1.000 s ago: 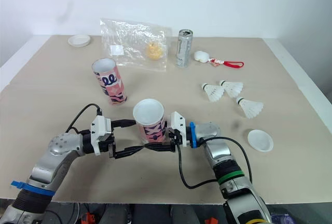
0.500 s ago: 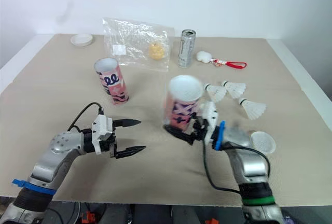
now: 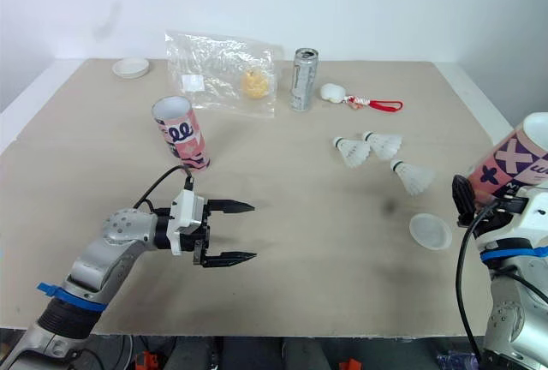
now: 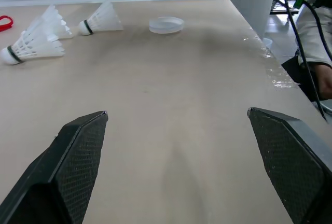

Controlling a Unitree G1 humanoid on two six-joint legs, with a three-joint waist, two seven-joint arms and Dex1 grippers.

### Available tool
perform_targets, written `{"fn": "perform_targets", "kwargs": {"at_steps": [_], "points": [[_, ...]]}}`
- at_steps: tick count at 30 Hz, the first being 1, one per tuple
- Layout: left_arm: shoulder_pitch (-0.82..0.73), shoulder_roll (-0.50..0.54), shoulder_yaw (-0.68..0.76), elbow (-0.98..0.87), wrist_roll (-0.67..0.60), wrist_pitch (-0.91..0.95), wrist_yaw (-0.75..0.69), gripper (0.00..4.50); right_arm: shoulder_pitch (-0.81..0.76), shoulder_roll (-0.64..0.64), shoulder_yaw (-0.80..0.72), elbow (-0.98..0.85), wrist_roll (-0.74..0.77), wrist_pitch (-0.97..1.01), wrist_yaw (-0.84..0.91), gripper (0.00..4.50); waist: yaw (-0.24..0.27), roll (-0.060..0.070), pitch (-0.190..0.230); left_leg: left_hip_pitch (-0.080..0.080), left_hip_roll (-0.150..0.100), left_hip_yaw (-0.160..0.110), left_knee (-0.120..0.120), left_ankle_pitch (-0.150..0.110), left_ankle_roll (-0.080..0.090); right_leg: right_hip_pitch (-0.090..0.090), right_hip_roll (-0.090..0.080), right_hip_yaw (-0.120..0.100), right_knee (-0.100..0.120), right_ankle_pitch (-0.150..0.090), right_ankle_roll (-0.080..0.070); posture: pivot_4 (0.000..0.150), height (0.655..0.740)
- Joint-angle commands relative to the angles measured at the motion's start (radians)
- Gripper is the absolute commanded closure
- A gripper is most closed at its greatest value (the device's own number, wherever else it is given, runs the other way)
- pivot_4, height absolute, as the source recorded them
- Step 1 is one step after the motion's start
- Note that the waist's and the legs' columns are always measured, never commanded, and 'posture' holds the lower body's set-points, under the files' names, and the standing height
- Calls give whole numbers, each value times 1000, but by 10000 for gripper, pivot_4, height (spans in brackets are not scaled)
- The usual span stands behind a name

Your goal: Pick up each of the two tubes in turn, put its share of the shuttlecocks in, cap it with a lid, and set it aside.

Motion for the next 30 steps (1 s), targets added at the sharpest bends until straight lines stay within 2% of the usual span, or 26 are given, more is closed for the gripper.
{"fn": "perform_targets", "kwargs": {"at_steps": [1,12,16,21,30], "points": [[8,-5,4,-44,-8,8,23,0,-46,-71,-15,198,-38,-27,-38,9086,0,1,0,0,0,1,0,0,0,1,0,1,0,1,0,1500,7400],[32,1,12,-85,-20,31,50,0,-104,-107,19,385,-39,-24,-38,9086,0,5,0,1,0,2,0,0,1,0,0,3,0,0,1,1500,7400],[30,0,10,-81,-16,31,50,0,-95,-115,33,385,-35,-16,-24,722,-1,5,0,1,0,2,0,0,1,1,0,3,-2,1,2,1500,7400],[24,-2,7,-68,-11,23,46,0,-54,-105,29,329,-21,-9,-32,722,0,6,0,0,0,2,0,0,1,1,0,3,-3,1,2,1500,7400],[-11,-8,-14,-15,8,-3,10,0,125,-47,-40,50,86,94,-78,722,2,6,0,-1,0,2,-1,0,2,2,0,3,-6,1,2,1500,7400]]}}
